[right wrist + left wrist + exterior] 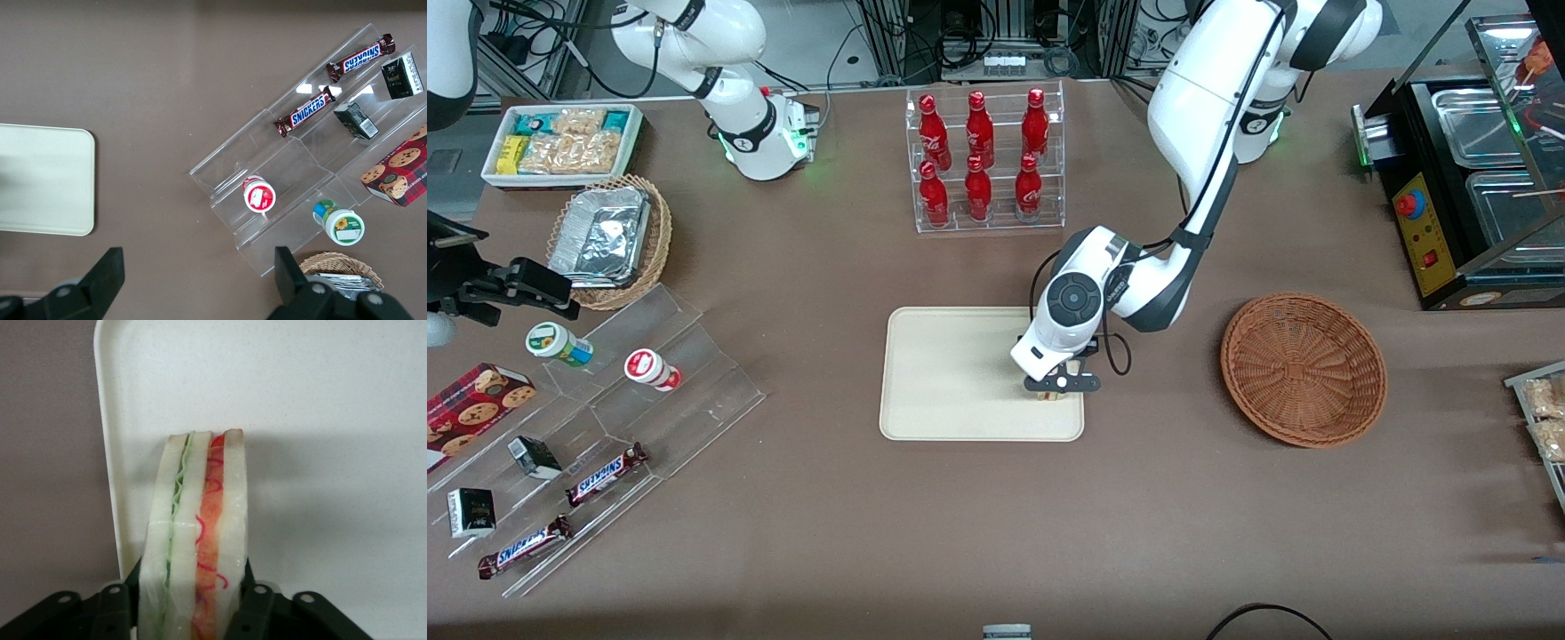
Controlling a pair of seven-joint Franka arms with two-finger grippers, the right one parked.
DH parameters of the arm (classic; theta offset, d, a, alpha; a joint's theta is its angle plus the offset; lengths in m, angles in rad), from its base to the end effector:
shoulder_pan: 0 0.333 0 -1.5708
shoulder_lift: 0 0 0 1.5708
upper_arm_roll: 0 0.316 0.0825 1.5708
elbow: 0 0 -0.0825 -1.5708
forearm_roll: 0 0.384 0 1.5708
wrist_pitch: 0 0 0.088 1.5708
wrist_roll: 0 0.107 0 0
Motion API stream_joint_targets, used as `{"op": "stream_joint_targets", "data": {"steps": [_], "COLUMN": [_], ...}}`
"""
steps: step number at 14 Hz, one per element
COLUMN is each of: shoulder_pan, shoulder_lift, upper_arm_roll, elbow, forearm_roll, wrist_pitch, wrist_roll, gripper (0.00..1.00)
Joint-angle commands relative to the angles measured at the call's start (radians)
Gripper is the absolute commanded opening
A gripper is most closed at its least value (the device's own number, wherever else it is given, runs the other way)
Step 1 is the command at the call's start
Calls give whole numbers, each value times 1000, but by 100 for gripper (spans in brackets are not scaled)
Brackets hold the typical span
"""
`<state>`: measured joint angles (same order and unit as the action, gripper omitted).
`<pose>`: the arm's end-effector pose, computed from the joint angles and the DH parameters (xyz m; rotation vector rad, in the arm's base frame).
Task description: Place sandwich from basket to tray
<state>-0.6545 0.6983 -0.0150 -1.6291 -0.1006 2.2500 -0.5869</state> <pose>0.5336 -0.4244 0.2051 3.1129 -0.0205 -0.1760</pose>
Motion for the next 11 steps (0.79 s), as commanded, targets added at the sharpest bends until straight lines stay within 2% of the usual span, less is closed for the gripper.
{"op": "stream_joint_targets", "data": {"steps": [1, 3, 6, 11], "shoulder_pan": [1, 7, 13, 235], "shoulder_lift": [-38, -109, -262, -525], "upper_arm_roll": [27, 41, 145, 164], "elbow": [22, 20, 2, -120], "forearm_roll": [2, 2, -7, 13], "wrist_pitch": [-21, -111, -301, -463], "wrist_roll": [-34, -114, -139, 132], "gripper": [100, 100, 100, 100]}}
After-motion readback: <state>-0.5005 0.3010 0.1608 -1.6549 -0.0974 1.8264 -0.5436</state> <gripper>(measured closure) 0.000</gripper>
